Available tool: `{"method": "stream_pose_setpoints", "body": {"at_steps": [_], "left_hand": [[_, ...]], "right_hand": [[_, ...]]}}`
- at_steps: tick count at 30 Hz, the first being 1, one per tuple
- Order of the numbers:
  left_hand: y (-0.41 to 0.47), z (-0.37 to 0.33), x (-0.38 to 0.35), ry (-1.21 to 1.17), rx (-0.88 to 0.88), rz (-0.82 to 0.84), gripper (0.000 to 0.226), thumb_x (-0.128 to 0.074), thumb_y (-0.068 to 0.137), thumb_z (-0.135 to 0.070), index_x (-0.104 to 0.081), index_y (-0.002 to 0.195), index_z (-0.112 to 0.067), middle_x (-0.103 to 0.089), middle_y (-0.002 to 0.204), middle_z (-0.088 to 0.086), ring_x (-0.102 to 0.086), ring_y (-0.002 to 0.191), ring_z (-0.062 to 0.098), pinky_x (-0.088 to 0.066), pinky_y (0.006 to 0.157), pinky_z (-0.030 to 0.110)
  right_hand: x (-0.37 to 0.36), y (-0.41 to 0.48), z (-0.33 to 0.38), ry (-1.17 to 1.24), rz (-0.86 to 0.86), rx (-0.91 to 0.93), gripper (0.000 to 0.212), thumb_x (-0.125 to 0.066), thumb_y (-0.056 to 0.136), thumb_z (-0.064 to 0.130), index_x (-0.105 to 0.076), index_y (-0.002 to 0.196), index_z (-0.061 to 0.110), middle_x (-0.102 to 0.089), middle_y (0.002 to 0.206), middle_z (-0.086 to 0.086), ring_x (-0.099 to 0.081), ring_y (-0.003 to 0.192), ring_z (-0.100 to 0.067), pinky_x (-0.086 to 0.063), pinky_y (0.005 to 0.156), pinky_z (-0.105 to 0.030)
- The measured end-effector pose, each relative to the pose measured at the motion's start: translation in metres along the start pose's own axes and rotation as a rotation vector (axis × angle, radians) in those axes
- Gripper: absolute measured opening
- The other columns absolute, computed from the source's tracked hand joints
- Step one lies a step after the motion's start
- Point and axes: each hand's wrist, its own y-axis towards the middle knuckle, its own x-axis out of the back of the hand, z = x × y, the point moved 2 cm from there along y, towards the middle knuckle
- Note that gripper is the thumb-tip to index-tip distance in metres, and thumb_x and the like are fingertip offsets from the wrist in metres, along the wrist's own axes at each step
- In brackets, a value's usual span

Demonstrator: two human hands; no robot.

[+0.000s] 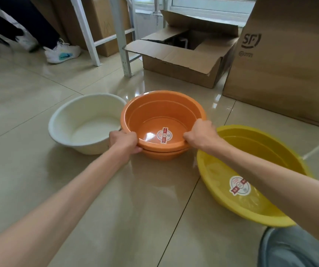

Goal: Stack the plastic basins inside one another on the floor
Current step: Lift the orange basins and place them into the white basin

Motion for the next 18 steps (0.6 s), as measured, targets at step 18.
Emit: {"method": "stream_pose_setpoints", "body": {"at_steps": [18], "left_hand": [[-0.122, 0.066, 0.155, -0.454, 0.481, 0.395, 0.044, -0.057, 0.089, -0.005, -0.053, 0.132, 0.004, -0.054, 0.132, 0.036, -0.062, 0.102, 0.068, -0.06, 0.051, 0.058]], "right_hand": [[-0.021, -0.169, -0.023, -0.001, 0.164, 0.071, 0.02, -0.051, 0.089, 0.029, -0.058, 0.097, 0.012, -0.069, 0.096, -0.009, -0.067, 0.091, -0.032, -0.054, 0.073, -0.037]]}}
